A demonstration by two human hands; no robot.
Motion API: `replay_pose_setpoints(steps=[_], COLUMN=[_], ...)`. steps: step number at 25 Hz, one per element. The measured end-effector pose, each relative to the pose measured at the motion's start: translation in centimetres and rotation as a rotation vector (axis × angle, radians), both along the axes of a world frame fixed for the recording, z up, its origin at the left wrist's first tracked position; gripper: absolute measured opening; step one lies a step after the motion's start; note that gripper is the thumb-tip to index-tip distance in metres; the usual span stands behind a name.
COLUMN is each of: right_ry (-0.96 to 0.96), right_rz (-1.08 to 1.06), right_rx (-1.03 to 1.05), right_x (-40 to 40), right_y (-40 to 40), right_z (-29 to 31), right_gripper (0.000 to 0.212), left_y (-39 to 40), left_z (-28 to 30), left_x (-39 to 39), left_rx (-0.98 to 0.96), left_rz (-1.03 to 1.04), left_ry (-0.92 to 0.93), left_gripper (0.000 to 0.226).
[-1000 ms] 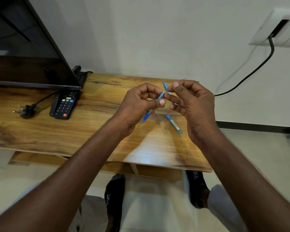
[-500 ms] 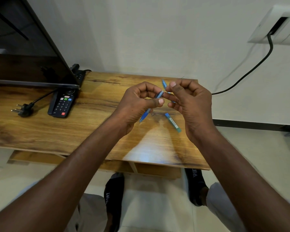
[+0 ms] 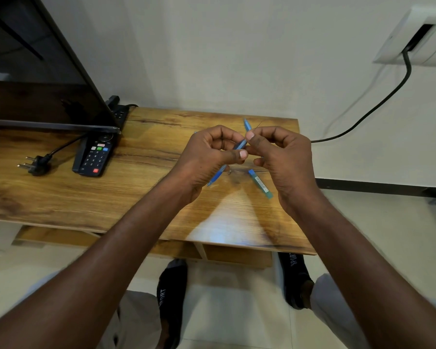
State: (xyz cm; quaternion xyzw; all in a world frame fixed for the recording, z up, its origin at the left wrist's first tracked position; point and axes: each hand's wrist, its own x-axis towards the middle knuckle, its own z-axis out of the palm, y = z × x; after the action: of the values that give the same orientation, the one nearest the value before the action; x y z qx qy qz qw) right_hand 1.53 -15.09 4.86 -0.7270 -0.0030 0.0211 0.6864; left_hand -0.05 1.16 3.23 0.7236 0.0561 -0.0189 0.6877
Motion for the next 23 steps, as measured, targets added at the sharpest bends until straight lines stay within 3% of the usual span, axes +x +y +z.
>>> replay_pose_setpoints(steps=[18, 23], right_ry=[0.019, 0.011], right_rz=[-0.015, -0.035], right_rx=[-0.009, -0.195], right_x=[0.1, 0.3], right_y=[0.2, 0.3], right_z=[-0.1, -1.4], right_gripper=[0.012, 0.004], left_y=[0.5, 2.0], left_z=[1.1, 1.0], left_x=[-0.6, -1.2], left_rx=[-0.078, -0.088], left_rz=[0.053, 0.208], left_ry=[0.094, 0.172], left_gripper=[0.026, 0.039])
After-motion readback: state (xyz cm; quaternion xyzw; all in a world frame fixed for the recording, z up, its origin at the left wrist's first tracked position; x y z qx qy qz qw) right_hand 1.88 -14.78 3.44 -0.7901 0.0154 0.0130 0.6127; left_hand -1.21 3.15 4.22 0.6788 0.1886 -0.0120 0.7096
